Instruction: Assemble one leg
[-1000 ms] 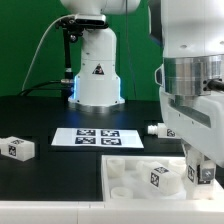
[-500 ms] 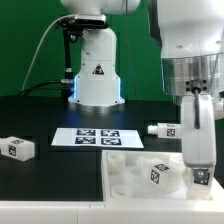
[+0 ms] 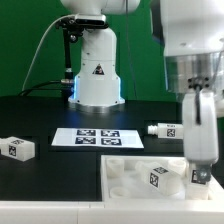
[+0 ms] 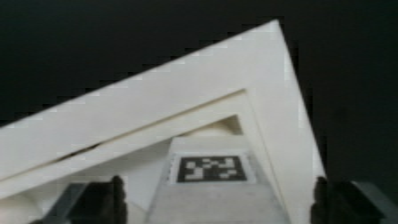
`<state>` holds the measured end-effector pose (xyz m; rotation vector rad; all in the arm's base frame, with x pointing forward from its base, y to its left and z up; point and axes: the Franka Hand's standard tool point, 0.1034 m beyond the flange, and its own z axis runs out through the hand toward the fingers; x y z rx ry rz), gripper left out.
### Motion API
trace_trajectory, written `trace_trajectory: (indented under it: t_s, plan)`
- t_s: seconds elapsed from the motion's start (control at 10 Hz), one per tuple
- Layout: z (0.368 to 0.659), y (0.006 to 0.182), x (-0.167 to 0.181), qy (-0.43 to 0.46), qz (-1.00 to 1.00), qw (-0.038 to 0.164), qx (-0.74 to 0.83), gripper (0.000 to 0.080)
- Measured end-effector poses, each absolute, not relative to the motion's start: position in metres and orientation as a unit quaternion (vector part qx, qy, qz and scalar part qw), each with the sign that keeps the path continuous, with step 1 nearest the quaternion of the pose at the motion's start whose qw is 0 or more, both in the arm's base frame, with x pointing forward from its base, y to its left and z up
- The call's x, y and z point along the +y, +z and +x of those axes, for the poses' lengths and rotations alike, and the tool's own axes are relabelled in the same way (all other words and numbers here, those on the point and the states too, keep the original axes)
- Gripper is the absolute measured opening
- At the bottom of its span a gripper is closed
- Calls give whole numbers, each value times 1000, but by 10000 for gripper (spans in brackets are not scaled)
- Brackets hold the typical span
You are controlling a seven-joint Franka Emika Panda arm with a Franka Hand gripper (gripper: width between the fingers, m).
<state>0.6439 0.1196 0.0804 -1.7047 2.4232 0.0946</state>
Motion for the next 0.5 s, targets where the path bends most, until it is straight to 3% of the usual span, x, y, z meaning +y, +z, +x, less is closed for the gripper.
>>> trace_trajectory:
  t_s: [0.1, 0.3, 0.5]
  plan:
    - [644, 98, 122, 30, -588, 98, 803, 610]
    - [650, 132, 119, 28, -600, 114, 791, 643]
    - [650, 130, 119, 28, -601, 113, 791, 648]
